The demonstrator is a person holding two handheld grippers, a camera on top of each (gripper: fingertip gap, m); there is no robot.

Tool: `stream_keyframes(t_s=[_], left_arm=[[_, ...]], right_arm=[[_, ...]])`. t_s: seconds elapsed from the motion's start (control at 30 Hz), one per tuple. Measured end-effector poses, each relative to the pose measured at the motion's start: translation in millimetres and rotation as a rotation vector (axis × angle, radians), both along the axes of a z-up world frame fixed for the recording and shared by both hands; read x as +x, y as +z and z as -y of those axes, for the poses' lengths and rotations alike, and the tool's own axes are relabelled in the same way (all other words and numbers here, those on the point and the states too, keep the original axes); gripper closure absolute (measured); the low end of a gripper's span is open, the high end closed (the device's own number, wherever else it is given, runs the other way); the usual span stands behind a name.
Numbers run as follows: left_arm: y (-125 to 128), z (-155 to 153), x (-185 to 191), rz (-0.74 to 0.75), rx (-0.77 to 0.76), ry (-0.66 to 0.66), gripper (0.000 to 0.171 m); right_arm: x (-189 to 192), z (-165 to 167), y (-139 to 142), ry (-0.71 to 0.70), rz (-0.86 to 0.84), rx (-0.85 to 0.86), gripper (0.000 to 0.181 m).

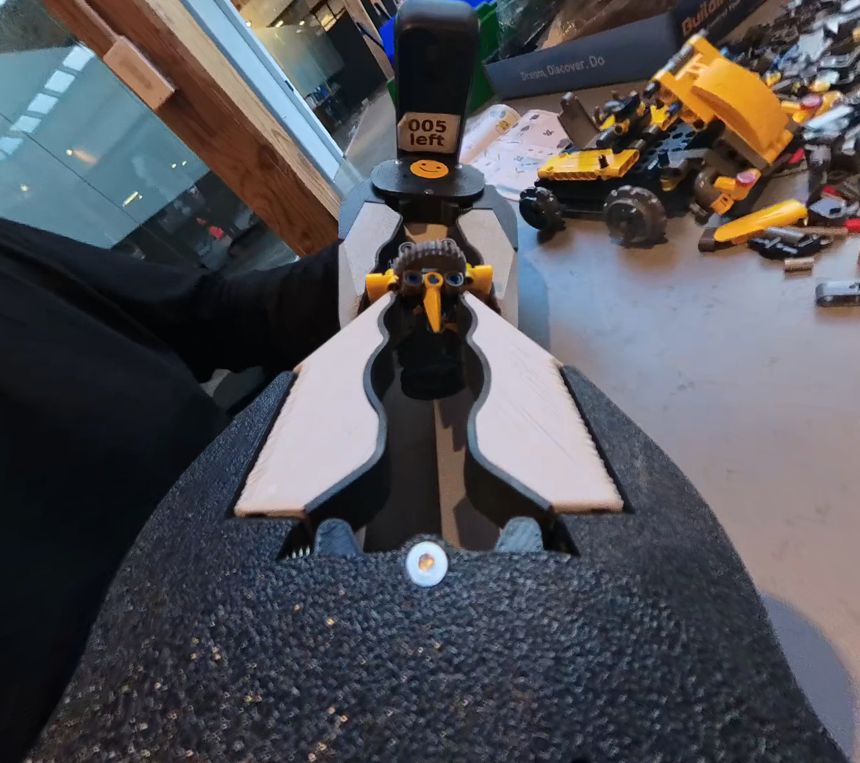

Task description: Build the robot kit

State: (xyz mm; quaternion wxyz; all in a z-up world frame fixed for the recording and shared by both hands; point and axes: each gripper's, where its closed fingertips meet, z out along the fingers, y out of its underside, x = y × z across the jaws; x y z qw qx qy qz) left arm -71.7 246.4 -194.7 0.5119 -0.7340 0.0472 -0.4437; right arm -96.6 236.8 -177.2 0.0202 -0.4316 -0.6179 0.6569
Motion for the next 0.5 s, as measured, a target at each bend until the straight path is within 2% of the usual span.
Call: stream_keyframes(t_s=[0.1, 0.23, 0.3, 0.5], left_arm=[[-2, -2, 0, -0.125, 0.035, -0.016, 0.106], [-18, -8, -2, -0.342, 0.039, -0.082, 0.106], [-19, -8, 1, -0.371, 0.056, -0.14, 0.106], [-38, -10, -7, -0.439, -0.038, -0.203, 0.106]], right_arm=[[0, -1, -2, 0.007, -0.109, 0.019, 0.158], [1, -8, -9, 0.046, -0.121, 0.047, 0.159], [2, -10, -11, 0.07, -0.122, 0.07, 0.159], [-2, -16, -34, 0.105, -0.032, 0.218, 0.159]])
